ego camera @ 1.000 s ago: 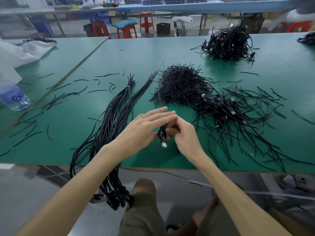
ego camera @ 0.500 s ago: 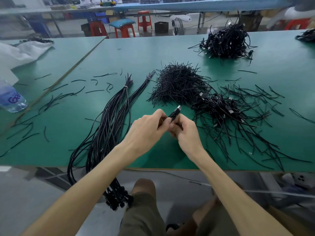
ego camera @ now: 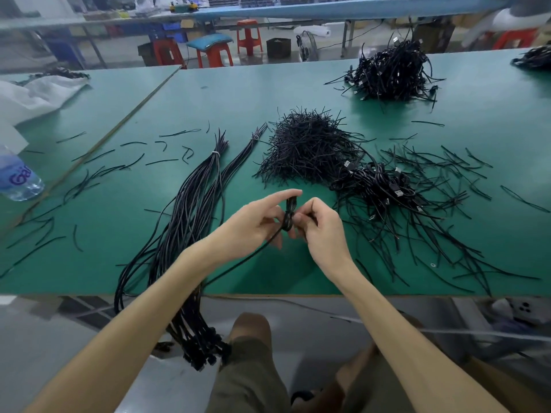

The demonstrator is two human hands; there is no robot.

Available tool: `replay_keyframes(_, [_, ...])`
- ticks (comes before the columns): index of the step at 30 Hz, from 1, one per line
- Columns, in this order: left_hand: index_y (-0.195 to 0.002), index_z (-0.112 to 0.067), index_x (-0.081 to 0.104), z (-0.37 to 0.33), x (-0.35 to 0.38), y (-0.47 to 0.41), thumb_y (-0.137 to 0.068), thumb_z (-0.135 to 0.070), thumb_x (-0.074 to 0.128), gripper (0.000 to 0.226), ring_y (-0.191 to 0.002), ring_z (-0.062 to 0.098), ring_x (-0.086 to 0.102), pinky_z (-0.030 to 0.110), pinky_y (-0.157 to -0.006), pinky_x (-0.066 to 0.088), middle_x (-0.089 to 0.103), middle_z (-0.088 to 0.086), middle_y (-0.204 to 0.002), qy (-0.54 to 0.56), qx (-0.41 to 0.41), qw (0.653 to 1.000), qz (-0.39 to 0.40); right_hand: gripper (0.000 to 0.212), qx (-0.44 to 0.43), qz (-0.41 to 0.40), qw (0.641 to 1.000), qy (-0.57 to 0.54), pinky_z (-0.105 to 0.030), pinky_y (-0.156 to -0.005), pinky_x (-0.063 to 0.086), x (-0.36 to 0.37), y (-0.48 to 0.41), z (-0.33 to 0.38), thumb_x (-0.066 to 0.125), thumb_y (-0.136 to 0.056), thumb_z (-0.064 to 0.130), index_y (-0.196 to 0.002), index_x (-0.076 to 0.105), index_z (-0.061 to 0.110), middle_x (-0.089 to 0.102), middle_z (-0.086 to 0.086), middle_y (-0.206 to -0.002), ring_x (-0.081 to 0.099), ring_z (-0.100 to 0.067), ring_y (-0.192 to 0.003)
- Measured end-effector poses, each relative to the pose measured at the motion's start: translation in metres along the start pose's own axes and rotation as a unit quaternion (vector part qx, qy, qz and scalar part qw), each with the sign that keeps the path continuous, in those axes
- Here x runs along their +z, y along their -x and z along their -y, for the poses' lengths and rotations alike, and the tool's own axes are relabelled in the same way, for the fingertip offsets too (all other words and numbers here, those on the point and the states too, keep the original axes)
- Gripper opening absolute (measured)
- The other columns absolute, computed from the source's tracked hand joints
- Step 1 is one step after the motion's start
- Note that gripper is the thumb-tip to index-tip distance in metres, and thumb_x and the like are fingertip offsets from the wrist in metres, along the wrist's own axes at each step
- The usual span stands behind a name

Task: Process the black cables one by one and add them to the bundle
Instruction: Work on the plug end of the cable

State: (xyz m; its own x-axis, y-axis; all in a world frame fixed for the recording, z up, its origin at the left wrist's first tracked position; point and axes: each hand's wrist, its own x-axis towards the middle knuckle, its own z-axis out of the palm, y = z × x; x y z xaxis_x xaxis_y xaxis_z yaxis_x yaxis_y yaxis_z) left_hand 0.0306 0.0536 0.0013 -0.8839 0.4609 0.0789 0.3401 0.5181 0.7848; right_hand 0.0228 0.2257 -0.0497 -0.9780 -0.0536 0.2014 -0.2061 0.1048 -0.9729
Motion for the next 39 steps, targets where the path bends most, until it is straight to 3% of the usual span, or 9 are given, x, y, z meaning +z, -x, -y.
replay_keyframes(4, [-0.142, -0.03, 0.052, -0.005, -0.003, 0.0, -0.097, -0.023, 0.068, 0.048, -0.077, 0.012, 0.059, 0.036, -0.079, 0.052, 0.063, -0.014, -0.093, -0.184, -0.031, 0.981, -0.052, 0.026, 0.008, 0.002, 1.0, 0.012, -0.025, -0.059, 0.037, 0.0, -0.001, -0.001, 0.054, -0.097, -0.004, -0.077, 0.053, 0.013, 0.055, 0.011, -0.06, 0.043, -0.008, -0.057])
replay_keyframes(6, [-0.126, -0.026, 0.061, -0.011, -0.004, 0.001, -0.098, -0.046, 0.061, 0.034, -0.084, 0.012, 0.058, 0.034, -0.075, 0.048, 0.059, -0.016, -0.095, -0.293, -0.017, 0.953, -0.074, 0.027, 0.005, 0.005, 1.0, 0.009, -0.025, -0.058, 0.037, -0.001, 0.0, 0.0, 0.052, -0.095, -0.009, -0.077, 0.053, 0.012, 0.053, 0.012, -0.061, 0.041, -0.008, -0.059])
replay_keyframes(9, [-0.084, -0.019, 0.055, -0.017, 0.003, 0.002, -0.102, -0.056, 0.038, 0.044, -0.074, 0.017, 0.054, 0.033, -0.063, 0.037, 0.052, -0.009, -0.081, -0.368, -0.002, 0.926, -0.082, 0.029, 0.004, 0.012, 1.0, 0.012, -0.029, -0.056, 0.036, -0.001, 0.001, 0.002, 0.055, -0.096, -0.004, -0.075, 0.051, 0.016, 0.052, 0.008, -0.061, 0.04, -0.012, -0.058])
replay_keyframes(11, [-0.071, -0.016, 0.046, -0.015, 0.01, 0.001, -0.107, -0.051, 0.034, 0.051, -0.063, 0.021, 0.05, 0.036, -0.058, 0.034, 0.05, -0.005, -0.068, -0.324, -0.047, 0.941, -0.088, 0.031, 0.009, 0.016, 1.0, 0.012, -0.031, -0.057, 0.038, -0.001, 0.001, 0.002, 0.058, -0.097, 0.0, -0.074, 0.051, 0.019, 0.053, 0.009, -0.059, 0.042, -0.012, -0.058])
replay_keyframes(15, [-0.065, 0.001, 0.06, -0.016, 0.017, -0.007, -0.108, -0.039, 0.042, 0.061, -0.04, 0.017, 0.045, 0.025, -0.045, 0.04, 0.053, 0.0, -0.046, -0.058, -0.171, 0.978, -0.101, 0.028, 0.012, 0.014, 1.0, -0.002, -0.029, -0.058, 0.038, -0.002, 0.002, 0.001, 0.056, -0.096, -0.002, -0.076, 0.054, 0.016, 0.056, 0.01, -0.06, 0.044, -0.011, -0.057])
replay_keyframes(22, [-0.069, -0.017, 0.055, -0.013, 0.015, -0.004, -0.105, -0.023, 0.039, 0.04, -0.037, 0.015, 0.032, 0.021, -0.04, 0.027, 0.034, -0.008, -0.051, 0.34, -0.29, 0.893, -0.05, 0.031, -0.006, -0.008, 1.0, 0.024, -0.03, -0.057, 0.042, 0.001, 0.004, 0.002, 0.055, -0.092, -0.009, -0.075, 0.053, 0.017, 0.06, 0.009, -0.064, 0.047, -0.011, -0.059])
replay_keyframes(26, [-0.07, -0.015, 0.061, -0.011, 0.017, -0.002, -0.107, -0.032, 0.045, 0.044, -0.04, 0.018, 0.041, 0.02, -0.041, 0.036, 0.042, -0.005, -0.052, 0.309, -0.279, 0.908, -0.052, 0.025, -0.027, -0.017, 0.999, 0.044, -0.021, -0.056, 0.042, 0.002, 0.007, 0.004, 0.057, -0.091, -0.01, -0.078, 0.057, 0.011, 0.061, 0.008, -0.064, 0.049, -0.006, -0.057])
replay_keyframes(32, [-0.099, -0.007, 0.073, -0.01, 0.012, 0.002, -0.107, -0.045, 0.048, 0.046, -0.062, 0.028, 0.073, 0.026, -0.048, 0.051, 0.07, -0.002, -0.074, 0.215, -0.244, 0.945, -0.04, 0.019, -0.053, -0.02, 0.996, 0.076, -0.021, -0.065, 0.048, 0.002, 0.009, 0.005, 0.067, -0.091, 0.0, -0.081, 0.064, 0.016, 0.069, 0.005, -0.074, 0.062, -0.013, -0.07])
replay_keyframes(39, [-0.097, 0.0, 0.07, -0.006, -0.013, 0.012, -0.106, -0.022, 0.054, 0.029, -0.044, 0.019, 0.055, 0.024, -0.044, 0.045, 0.058, 0.001, -0.069, 0.077, -0.217, 0.972, -0.038, 0.025, -0.155, -0.029, 0.973, 0.17, -0.016, -0.075, 0.045, 0.007, 0.017, 0.009, 0.073, -0.092, 0.016, -0.108, 0.054, 0.019, 0.052, 0.005, -0.113, 0.056, -0.01, -0.089])
